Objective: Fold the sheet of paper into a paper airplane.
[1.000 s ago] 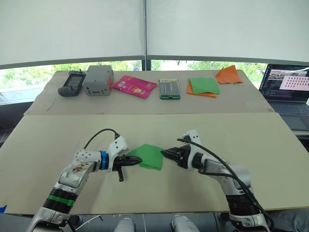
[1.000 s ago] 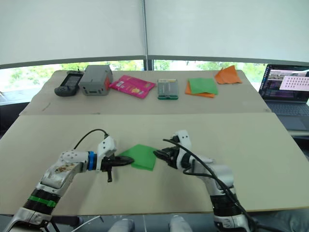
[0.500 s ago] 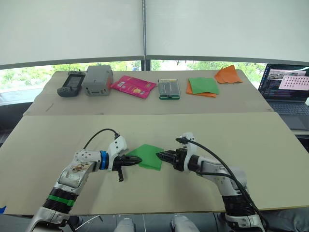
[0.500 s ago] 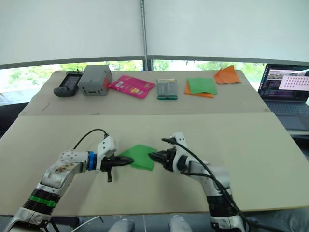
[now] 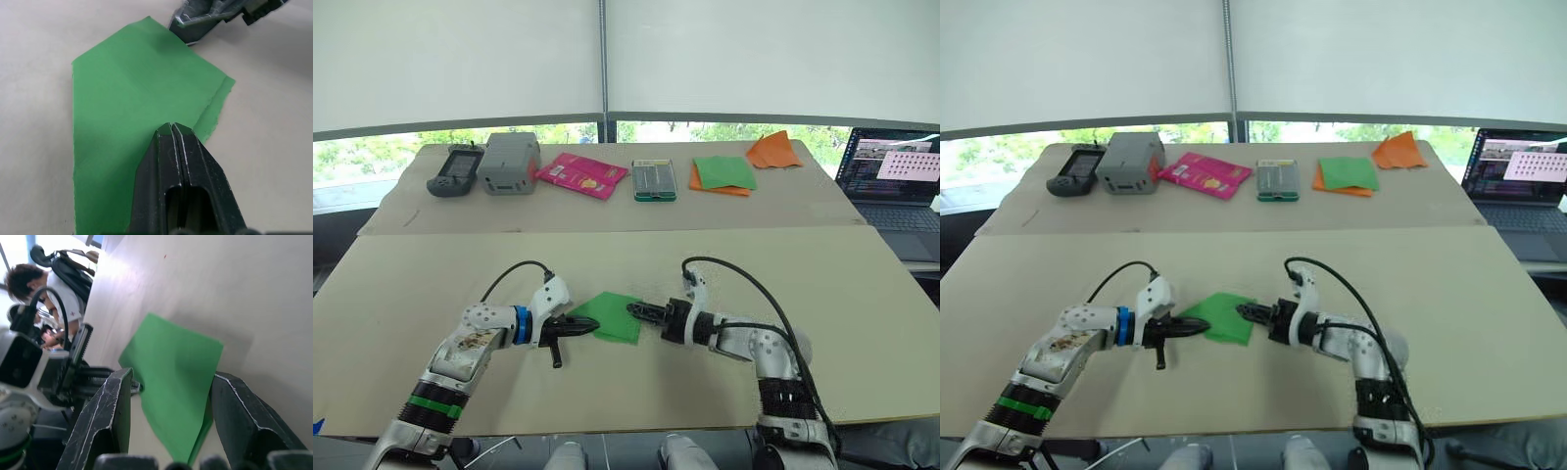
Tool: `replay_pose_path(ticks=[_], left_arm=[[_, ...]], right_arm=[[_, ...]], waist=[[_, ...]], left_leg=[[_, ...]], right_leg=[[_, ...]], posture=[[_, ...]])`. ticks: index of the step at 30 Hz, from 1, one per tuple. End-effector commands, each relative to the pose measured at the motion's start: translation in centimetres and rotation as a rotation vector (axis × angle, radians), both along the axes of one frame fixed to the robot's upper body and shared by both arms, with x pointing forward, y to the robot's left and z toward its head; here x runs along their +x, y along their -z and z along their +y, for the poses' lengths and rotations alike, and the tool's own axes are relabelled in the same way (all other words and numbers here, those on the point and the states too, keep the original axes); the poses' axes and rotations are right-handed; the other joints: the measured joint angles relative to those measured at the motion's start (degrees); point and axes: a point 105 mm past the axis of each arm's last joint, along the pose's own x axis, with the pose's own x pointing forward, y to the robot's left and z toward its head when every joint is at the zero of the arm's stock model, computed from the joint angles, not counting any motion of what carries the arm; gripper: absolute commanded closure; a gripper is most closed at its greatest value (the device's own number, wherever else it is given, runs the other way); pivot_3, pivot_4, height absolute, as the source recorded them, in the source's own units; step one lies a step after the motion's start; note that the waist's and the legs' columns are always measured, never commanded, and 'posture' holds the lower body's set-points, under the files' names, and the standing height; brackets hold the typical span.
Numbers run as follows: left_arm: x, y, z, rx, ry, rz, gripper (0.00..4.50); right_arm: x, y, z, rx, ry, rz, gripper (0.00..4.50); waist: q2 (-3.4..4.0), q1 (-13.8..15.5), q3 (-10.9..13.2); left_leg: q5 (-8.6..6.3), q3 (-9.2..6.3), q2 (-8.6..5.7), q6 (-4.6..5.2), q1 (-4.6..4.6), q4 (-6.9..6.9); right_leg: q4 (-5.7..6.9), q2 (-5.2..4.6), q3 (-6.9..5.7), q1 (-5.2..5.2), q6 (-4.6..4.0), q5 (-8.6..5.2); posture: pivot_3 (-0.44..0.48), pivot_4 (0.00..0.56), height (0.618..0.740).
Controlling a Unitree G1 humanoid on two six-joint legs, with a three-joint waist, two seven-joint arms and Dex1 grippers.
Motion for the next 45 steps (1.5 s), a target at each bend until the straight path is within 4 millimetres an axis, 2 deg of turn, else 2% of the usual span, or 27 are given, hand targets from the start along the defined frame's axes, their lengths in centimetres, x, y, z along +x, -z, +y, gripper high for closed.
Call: replay_pose_path(ticks=[1,4,8,12,17,20,27,33,38,45], left_arm=[[0.1,-1.0,-0.1,-0.005,0.010,-0.050,4.50],[0.1,-0.9,-0.1,-0.005,0.009,-0.049,4.50],[0.0,-0.9,0.0,-0.003,0.008,-0.049,4.50],[0.0,-0.9,0.0,0.000,0.007,-0.049,4.50],[0.1,-0.9,0.1,0.002,0.007,-0.050,4.50],[0.1,-0.9,0.1,0.003,0.008,-0.049,4.50],[0.1,-0.9,0.2,0.006,0.008,-0.049,4.50],[-0.1,-0.7,0.2,0.020,0.016,-0.048,4.50],[0.0,-0.6,0.5,0.033,0.016,-0.044,4.50],[-0.1,-0.4,1.2,0.058,0.012,-0.040,4.50]], right_arm=[[0.6,-0.6,-0.2,0.057,0.026,0.010,1.91],[0.7,-0.3,-0.5,0.054,0.038,0.023,1.91],[0.4,0.1,-0.6,0.020,0.030,0.015,2.98],[0.1,0.3,-0.5,-0.010,0.021,-0.009,4.42],[-0.1,-0.5,-0.1,-0.063,-0.011,-0.159,4.46],[-0.6,-0.5,0.3,-0.175,-0.060,-0.336,4.46],[-1.5,-1.3,1.0,-0.299,-0.117,-0.678,4.46],[-1.7,-2.8,1.3,-0.252,-0.095,-0.774,4.46],[-2.9,-3.4,1.9,-0.242,-0.142,-0.850,4.46],[-3.6,-2.0,2.0,-0.316,-0.193,-0.882,4.46]], waist=[[0.00,0.1,0.0],[0.00,0.0,0.0],[0.00,0.0,0.0],[-0.08,0.0,-0.1],[-0.10,0.0,-0.1],[-0.05,0.1,-0.1],[-0.07,0.2,0.0],[-0.08,0.1,0.0],[-0.09,0.2,0.1],[-0.12,0.2,0.1]], left_leg=[[0.00,0.00,0.00,0.00,0.00,0.00],[0.00,0.00,0.00,0.00,-0.03,0.00],[0.00,0.00,0.00,0.00,0.02,0.00],[0.00,0.00,0.00,0.00,0.03,0.00],[-0.01,0.00,0.00,-0.01,0.02,0.01],[-0.01,0.00,0.00,-0.02,0.00,0.00],[-0.02,0.01,0.00,-0.03,-0.05,0.00],[-0.01,0.01,0.00,-0.01,-0.08,-0.02],[-0.01,0.01,0.00,-0.01,-0.08,-0.02],[-0.01,0.01,0.00,-0.03,-0.07,-0.02]], right_leg=[[0.00,0.00,0.00,0.02,0.00,0.00],[-0.01,0.00,0.00,0.03,0.01,0.01],[0.00,0.01,0.00,0.05,0.01,0.01],[-0.02,0.00,0.00,0.07,0.01,0.00],[-0.04,-0.02,0.00,0.07,0.00,-0.01],[-0.04,-0.02,0.00,0.05,-0.01,-0.01],[-0.08,-0.03,0.00,-0.01,-0.01,-0.01],[-0.05,-0.02,0.00,-0.08,-0.01,-0.01],[-0.06,-0.02,0.00,-0.05,-0.01,-0.01],[-0.06,-0.03,0.01,-0.08,-0.04,-0.03]], posture=[[0.000,0.150,0.740],[0.000,0.150,0.740],[0.000,0.150,0.740],[0.000,0.150,0.740],[0.000,0.150,0.740],[0.000,0.150,0.740],[0.000,0.150,0.740],[0.000,0.150,0.740],[0.000,0.150,0.740],[0.000,0.150,0.740]])
